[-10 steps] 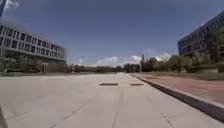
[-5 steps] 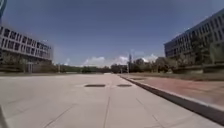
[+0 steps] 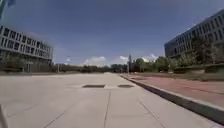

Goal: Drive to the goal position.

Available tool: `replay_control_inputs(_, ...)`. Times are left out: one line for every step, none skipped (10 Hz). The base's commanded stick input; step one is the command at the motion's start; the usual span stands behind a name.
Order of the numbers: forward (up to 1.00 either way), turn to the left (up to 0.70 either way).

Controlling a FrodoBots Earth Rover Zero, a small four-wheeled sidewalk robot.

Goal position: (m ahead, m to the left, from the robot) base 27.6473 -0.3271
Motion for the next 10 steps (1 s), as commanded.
replay_control_inputs(0.7,0.37)
replay_control_inputs(0.7,0.33)
replay_control_inputs(0.7,0.02)
replay_control_inputs(0.7,0.02)
replay_control_inputs(0.7,0.02)
replay_control_inputs(0.7,0.02)
replay_control_inputs(0.7,0.02)
replay_control_inputs(0.7,0.02)
replay_control_inputs(0.7,0.02)
replay_control_inputs(0.7,0.02)
